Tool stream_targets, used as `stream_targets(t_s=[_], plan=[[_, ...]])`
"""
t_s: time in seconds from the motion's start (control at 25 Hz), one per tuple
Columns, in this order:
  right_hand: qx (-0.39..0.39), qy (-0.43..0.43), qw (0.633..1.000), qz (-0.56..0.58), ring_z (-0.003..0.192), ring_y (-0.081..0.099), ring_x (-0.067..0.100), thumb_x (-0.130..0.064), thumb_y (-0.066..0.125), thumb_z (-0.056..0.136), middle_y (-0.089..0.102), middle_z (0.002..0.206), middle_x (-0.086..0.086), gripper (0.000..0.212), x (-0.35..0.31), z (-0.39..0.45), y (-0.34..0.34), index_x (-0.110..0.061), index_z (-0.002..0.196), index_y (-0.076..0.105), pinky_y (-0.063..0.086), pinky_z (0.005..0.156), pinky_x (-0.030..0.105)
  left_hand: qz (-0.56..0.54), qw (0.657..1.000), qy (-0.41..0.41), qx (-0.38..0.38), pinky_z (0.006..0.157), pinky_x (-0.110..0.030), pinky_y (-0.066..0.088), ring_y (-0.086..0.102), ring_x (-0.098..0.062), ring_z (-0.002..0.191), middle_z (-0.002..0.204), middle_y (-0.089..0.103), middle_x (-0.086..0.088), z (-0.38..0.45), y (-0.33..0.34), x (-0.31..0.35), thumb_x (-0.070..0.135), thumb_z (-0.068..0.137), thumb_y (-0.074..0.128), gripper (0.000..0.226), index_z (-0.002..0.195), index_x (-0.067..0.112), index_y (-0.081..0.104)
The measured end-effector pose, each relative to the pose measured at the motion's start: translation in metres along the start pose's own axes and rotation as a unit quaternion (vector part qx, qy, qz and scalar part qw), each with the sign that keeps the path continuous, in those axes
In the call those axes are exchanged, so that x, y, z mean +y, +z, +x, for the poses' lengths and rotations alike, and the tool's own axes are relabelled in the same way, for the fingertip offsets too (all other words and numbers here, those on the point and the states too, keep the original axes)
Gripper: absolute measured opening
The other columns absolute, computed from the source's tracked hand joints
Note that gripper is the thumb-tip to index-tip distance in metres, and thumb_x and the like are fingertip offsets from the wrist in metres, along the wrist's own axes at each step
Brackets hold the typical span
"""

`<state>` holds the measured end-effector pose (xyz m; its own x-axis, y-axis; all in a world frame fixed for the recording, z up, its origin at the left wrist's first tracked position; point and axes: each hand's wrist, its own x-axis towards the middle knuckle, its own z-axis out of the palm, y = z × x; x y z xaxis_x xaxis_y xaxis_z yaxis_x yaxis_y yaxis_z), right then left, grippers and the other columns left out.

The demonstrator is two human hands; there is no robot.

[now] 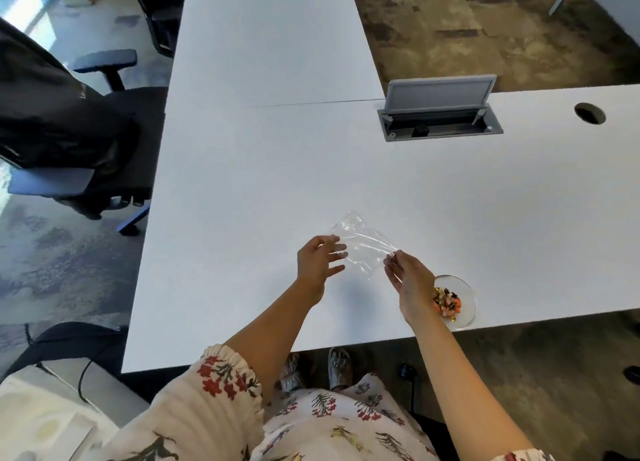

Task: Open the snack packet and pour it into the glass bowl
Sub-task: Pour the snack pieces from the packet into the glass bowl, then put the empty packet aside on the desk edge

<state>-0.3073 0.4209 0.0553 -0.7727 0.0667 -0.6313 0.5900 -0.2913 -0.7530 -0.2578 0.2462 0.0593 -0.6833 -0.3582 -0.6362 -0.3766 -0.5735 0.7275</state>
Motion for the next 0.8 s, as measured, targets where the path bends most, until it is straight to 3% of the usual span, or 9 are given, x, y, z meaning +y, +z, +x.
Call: stream_targets(t_s=[0.24, 0.44, 0.68, 0.8], plan=[[-0.086, 0.029, 0.991, -0.098, 0.086, 0.069, 0.025, -0.012, 0.059, 0.097, 0.071, 0.092, 0.012, 0.011, 0.025, -0.006, 0.044, -0.004, 0.098, 0.066, 0.057, 0.082, 0.032, -0.006, 0.996, 0.037, 0.075, 0.092, -0.050, 0.060, 0.074, -0.029, 0.095, 0.107, 0.075, -0.018, 0.008, -0.054, 0.019, 0.014, 0.099, 0.061, 0.009, 0.099, 0.010, 0.069], [-0.146, 0.043, 0.978, -0.143, 0.085, 0.068, 0.023, -0.012, 0.061, 0.096, 0.071, 0.091, 0.009, 0.008, 0.045, -0.012, 0.079, -0.007, 0.096, 0.068, 0.056, 0.085, 0.034, 0.003, 0.993, 0.050, 0.111, 0.090, -0.046, 0.059, 0.073, -0.027, 0.088, 0.097, 0.075, -0.011, 0.008, -0.105, 0.028, 0.005, 0.095, 0.062, 0.011, 0.105, 0.009, 0.068], [-0.196, 0.045, 0.956, -0.215, 0.086, 0.069, 0.019, -0.015, 0.062, 0.096, 0.072, 0.094, 0.007, 0.017, 0.074, -0.022, 0.114, -0.002, 0.105, 0.069, 0.057, 0.084, 0.031, 0.001, 0.987, 0.049, 0.156, 0.075, -0.036, 0.056, 0.065, -0.023, 0.078, 0.086, 0.069, -0.005, 0.006, -0.165, 0.039, 0.013, 0.096, 0.067, 0.011, 0.103, 0.008, 0.074], [-0.228, 0.041, 0.937, -0.261, 0.086, 0.069, 0.018, -0.015, 0.062, 0.095, 0.073, 0.095, 0.007, 0.018, 0.090, -0.029, 0.130, -0.003, 0.106, 0.070, 0.056, 0.084, 0.030, 0.029, 0.986, 0.031, 0.164, 0.076, -0.036, 0.057, 0.065, -0.022, 0.082, 0.089, 0.069, -0.005, 0.004, -0.201, 0.037, 0.016, 0.097, 0.065, 0.011, 0.101, 0.011, 0.074]])
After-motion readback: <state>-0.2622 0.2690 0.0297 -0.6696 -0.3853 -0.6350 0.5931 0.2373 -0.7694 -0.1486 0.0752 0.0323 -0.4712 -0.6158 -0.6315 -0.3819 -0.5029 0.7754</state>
